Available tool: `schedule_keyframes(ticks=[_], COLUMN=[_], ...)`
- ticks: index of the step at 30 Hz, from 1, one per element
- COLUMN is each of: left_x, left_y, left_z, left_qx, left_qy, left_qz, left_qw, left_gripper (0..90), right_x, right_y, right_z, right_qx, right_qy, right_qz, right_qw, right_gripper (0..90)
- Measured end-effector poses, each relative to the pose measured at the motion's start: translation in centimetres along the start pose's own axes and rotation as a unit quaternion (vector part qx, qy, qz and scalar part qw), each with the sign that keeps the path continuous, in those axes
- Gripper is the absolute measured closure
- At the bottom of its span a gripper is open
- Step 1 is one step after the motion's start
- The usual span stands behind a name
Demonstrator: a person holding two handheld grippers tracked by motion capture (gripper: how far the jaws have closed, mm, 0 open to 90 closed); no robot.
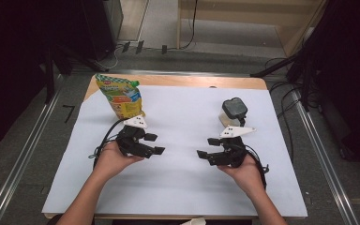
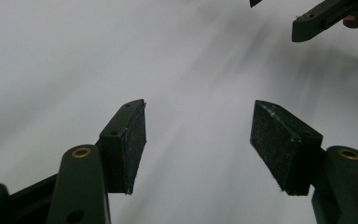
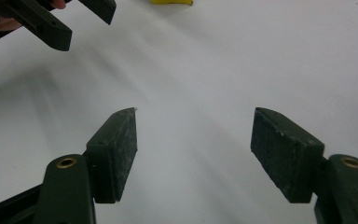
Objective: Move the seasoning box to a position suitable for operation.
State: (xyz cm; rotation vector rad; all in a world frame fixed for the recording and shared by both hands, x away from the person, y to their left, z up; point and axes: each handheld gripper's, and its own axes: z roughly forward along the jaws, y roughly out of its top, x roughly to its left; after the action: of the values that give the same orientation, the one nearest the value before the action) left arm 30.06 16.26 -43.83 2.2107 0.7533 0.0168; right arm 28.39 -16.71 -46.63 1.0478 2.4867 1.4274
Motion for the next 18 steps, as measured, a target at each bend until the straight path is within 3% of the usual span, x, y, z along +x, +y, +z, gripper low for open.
schedule_keyframes(ticks=[18], left_x=[-0.1], left_y=[0.0], left_z=[-0.3], left_qx=[0.000], left_qy=[0.003], left_qz=[0.006], left_qw=[1.0000], left_gripper=[36.6], right_x=[-0.5], right_y=[0.1], right_z=[-1.1], right_qx=[-0.003], right_qy=[-0.017], right_qz=[0.002], right_qw=[0.9999], right_gripper=[35.5])
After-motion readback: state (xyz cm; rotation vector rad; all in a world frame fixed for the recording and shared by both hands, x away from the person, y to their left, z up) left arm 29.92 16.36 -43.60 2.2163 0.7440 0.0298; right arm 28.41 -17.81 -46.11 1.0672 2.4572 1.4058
